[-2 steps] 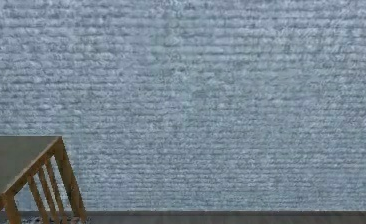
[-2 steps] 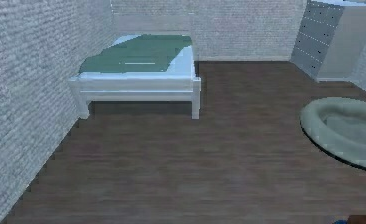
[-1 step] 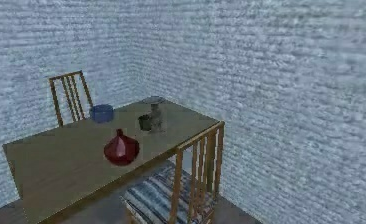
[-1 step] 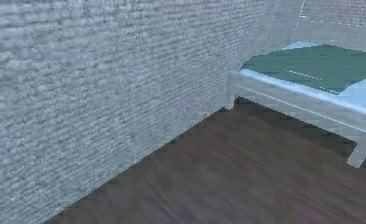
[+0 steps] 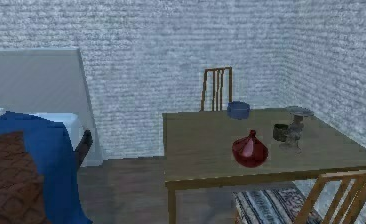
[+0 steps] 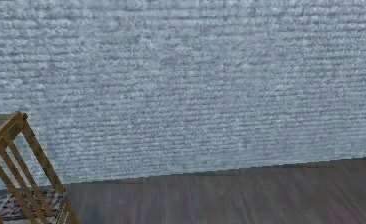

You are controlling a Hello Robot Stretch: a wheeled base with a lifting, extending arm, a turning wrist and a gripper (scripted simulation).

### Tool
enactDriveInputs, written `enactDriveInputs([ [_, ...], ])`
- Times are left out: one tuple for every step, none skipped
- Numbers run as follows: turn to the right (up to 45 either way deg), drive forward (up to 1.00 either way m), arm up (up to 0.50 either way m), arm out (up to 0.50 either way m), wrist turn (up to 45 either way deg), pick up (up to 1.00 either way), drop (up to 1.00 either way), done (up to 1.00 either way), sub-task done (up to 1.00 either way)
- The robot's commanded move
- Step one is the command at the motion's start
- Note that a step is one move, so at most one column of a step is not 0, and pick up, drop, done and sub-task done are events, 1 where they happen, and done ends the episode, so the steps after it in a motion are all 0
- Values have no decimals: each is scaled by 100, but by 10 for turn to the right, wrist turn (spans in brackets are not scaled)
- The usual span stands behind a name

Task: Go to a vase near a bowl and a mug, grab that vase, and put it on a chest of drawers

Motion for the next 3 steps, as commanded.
enactDriveInputs([
  [0,10,0,0,0,0,0,0,0],
  [-450,0,0,0,0,0,0,0,0],
  [-210,0,0,0,0,0,0,0,0],
])
